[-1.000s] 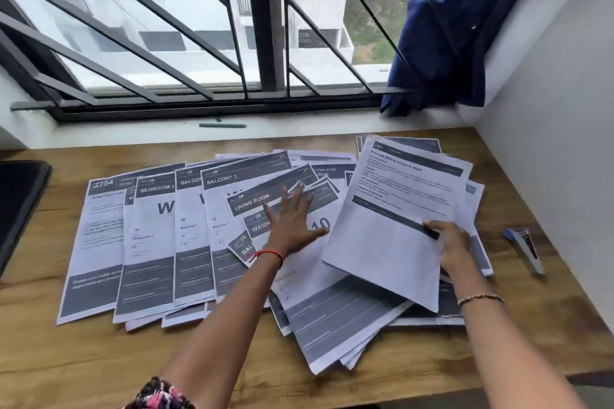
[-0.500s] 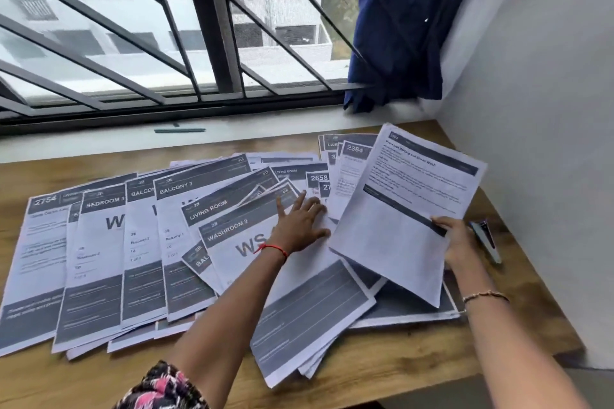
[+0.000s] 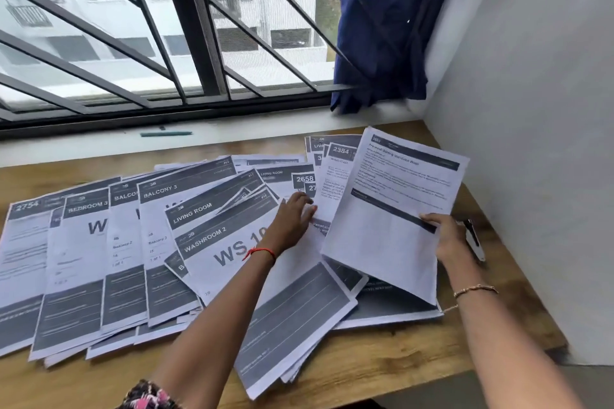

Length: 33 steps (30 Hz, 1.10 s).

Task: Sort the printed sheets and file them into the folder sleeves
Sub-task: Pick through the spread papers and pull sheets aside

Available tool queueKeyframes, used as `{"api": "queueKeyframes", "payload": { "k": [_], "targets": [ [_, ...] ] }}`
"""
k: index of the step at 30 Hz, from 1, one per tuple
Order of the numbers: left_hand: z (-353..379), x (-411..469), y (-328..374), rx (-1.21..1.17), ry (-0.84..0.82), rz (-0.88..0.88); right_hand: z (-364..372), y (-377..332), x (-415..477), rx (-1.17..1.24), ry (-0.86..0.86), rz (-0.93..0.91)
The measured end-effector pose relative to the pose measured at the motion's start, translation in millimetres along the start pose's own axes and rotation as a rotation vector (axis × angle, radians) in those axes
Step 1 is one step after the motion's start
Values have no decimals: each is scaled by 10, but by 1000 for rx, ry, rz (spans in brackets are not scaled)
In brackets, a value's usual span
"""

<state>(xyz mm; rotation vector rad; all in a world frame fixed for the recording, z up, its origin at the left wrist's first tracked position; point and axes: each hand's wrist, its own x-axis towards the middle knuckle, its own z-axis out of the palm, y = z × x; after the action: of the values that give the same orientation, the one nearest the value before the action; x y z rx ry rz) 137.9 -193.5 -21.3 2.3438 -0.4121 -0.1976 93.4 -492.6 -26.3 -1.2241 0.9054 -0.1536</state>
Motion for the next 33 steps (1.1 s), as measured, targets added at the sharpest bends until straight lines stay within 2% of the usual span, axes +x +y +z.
{"api": "queueKeyframes", "payload": {
  "k": [2,7,13,21,26,30,33],
  "targets": [
    [6,4,164,-164,37,-26,-2,7,-9,-32,-23,-8],
    [87,19,466,-650,-68,-236,47,7,-48,-86,-101,-62],
    [198,-18,530,-621,-14,-219,97,-46,-113,-124,-235,-121],
    [258,-114,577,-582,104,-266,147,-85,-193,-335,-198,-230],
    [309,-113,541,-622,183,-307,133,-105,-250,-313,-226,-189],
    [336,-75,427,-716,222,-317,111,-105,-233,-339,-171,-173],
    [264,-68,426,-769,251,-356,92,-59,-184,-449,-83,-208]
  ]
}}
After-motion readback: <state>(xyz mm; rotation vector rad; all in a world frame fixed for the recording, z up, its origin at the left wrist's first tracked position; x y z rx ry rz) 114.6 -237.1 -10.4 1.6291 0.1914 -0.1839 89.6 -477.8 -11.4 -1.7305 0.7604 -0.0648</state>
